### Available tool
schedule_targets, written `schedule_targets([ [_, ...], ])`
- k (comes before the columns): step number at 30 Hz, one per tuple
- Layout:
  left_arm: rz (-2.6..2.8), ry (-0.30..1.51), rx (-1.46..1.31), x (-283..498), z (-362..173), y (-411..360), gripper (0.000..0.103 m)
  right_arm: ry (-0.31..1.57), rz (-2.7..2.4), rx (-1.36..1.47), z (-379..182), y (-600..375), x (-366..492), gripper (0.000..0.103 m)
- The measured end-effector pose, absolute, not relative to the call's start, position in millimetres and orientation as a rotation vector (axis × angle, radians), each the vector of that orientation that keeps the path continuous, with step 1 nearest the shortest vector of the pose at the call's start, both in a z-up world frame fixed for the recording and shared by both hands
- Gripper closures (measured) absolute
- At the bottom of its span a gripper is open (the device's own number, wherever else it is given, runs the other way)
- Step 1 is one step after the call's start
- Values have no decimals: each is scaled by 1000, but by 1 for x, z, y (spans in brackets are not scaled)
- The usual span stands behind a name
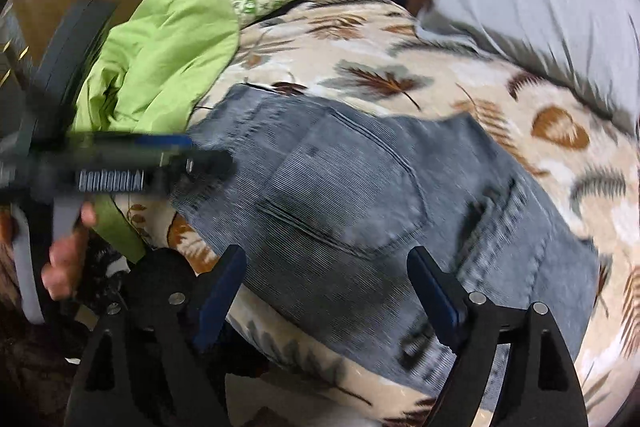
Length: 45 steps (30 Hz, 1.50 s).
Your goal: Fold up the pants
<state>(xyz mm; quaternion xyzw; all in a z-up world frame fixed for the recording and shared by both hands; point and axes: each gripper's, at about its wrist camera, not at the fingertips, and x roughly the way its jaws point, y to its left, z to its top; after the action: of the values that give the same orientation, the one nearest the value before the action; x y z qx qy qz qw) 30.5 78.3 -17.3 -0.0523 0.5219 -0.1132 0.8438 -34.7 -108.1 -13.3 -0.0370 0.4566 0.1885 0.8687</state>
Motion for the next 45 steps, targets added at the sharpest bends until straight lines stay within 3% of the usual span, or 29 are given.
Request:
schedule_targets([
  [10,-268,1293,-315,100,-41,165,35,893,441,-279,-12,-26,-34,18],
  [21,-409,1439,-459,163,-77,176,35,791,417,-703,-57,66,-42,18],
  [31,-517,1462,-355,188,-81,144,14,693,356,-910,-92,99,-36,18],
  [33,-564,1463,-334,188,-82,134,12,670,352,-918,-91,101,-35,20],
  [35,-602,1469,-319,187,-82,127,12,664,349,-903,-89,100,-30,33],
  [37,-630,1468,-305,185,-83,121,12,679,362,-881,-88,97,-24,40],
  [39,-646,1465,-313,185,-82,120,19,678,382,-856,-85,94,-23,50],
  [40,-662,1476,-324,184,-82,119,37,678,396,-844,-83,93,-24,55],
  [41,-668,1490,-329,184,-83,118,61,679,403,-838,-81,92,-25,61],
  [42,-665,1509,-323,183,-85,117,69,679,414,-826,-79,90,-25,65],
  [43,-639,1509,-297,181,-84,115,72,683,425,-812,-76,88,-25,74],
  [45,-628,1494,-291,178,-79,113,77,688,436,-787,-70,83,-24,76],
])
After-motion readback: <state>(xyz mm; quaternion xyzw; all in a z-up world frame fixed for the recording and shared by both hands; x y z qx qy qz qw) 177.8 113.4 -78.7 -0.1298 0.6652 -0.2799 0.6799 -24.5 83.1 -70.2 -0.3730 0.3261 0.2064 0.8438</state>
